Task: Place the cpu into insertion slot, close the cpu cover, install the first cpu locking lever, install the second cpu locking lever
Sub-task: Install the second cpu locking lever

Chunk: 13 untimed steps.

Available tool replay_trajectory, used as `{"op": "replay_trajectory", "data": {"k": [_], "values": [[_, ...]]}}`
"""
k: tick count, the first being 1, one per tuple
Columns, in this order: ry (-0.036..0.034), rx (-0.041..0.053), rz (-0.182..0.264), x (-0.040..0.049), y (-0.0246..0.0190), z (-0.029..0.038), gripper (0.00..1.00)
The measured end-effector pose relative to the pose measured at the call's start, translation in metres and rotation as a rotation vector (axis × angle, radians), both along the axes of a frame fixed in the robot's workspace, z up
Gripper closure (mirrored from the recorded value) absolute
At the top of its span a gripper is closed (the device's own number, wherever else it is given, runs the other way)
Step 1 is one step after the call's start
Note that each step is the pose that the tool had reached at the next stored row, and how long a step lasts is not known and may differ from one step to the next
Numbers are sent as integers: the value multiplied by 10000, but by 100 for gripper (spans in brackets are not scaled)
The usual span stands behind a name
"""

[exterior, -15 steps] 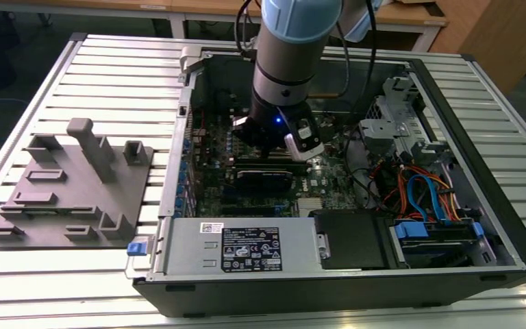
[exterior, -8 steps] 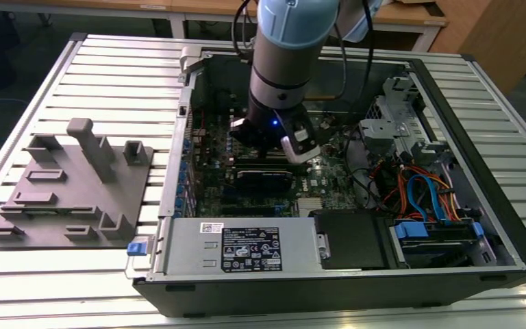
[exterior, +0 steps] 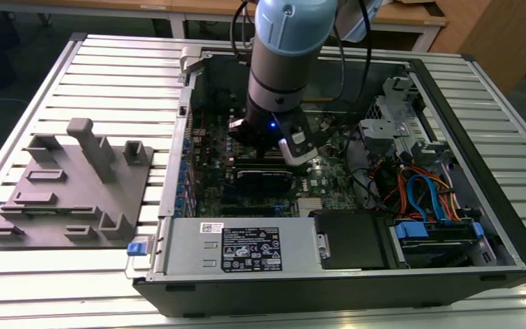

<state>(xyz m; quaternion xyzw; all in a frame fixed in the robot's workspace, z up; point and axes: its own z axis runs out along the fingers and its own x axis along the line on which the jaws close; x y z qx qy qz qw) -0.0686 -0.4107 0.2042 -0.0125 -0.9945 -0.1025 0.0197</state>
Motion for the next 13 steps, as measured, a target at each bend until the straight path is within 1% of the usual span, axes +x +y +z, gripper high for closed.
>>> {"op": "replay_trajectory", "data": {"k": [3, 9, 13], "values": [[1, 73, -2, -3, 0, -4, 90], [1, 84, 0, -2, 0, -7, 90], [0, 157, 0, -8, -5, -13, 90]]}}
